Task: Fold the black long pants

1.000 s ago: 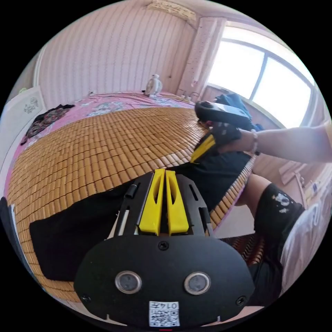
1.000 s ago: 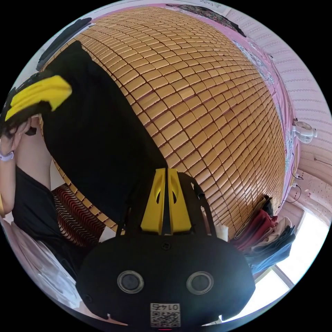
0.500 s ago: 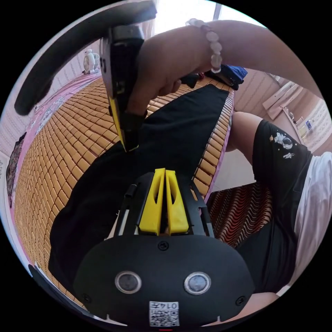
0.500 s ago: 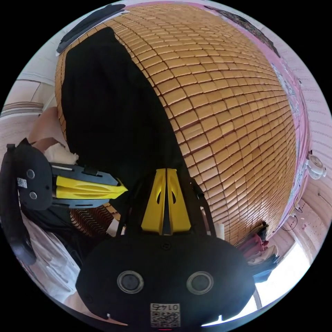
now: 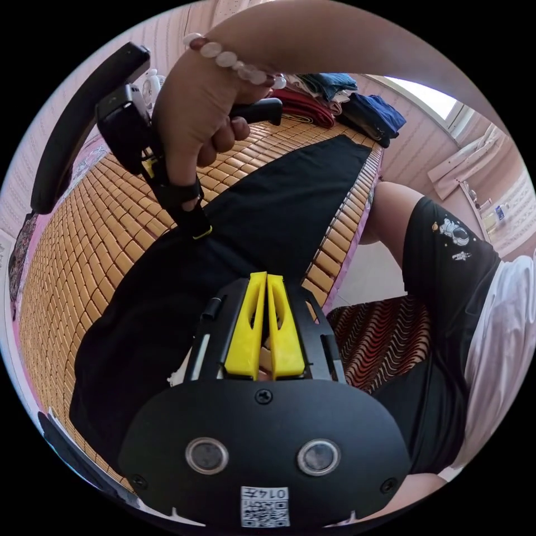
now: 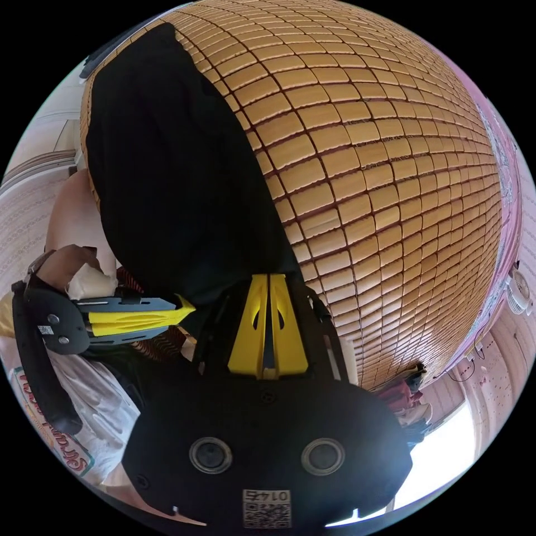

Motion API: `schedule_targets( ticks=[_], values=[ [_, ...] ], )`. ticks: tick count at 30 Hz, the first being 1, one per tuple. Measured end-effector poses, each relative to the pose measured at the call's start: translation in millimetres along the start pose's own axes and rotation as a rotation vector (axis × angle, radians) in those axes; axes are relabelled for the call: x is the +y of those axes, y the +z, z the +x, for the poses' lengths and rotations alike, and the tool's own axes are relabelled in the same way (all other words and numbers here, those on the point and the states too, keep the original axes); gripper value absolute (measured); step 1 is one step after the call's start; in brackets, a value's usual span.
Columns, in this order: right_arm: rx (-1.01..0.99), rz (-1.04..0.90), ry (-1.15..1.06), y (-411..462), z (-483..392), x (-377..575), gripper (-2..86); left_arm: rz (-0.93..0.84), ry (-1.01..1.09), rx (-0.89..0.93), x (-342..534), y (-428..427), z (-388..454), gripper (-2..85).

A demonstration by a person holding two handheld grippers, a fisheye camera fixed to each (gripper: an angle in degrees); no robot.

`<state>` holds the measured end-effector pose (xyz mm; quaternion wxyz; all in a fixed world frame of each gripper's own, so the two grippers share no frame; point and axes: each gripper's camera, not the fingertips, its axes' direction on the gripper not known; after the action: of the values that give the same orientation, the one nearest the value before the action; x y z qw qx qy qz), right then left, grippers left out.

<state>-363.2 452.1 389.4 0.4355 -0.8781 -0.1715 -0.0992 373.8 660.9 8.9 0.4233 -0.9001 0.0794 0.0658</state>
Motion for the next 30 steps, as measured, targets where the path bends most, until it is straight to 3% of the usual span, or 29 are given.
schedule_targets(
  ticks=[4,12,18,21,26,30],
  values=[
    [-0.014,0.001,0.037,10,3,14,-0.8,0.010,-0.070,0.084,3,3,-8,-1.0],
    [-0.031,0.017,0.096,35,5,56,-0.8,0.040,-0.111,-0.016,13,1,16,-1.0],
    [0.102,0.173,0.188,58,-21,123,-0.7,0.003,-0.243,-0.069,18,-16,28,-1.0],
    [0.067,0.297,0.293,62,-25,177,-0.9,0.025,-0.287,-0.085,31,-47,40,-1.0],
    [-0.151,0.739,0.415,70,-34,342,-0.1,0.183,-0.342,-0.054,50,-88,71,-1.0],
    [-0.123,0.757,0.469,129,-34,459,3.6,0.240,-0.374,-0.070,56,-91,87,-1.0]
  ],
)
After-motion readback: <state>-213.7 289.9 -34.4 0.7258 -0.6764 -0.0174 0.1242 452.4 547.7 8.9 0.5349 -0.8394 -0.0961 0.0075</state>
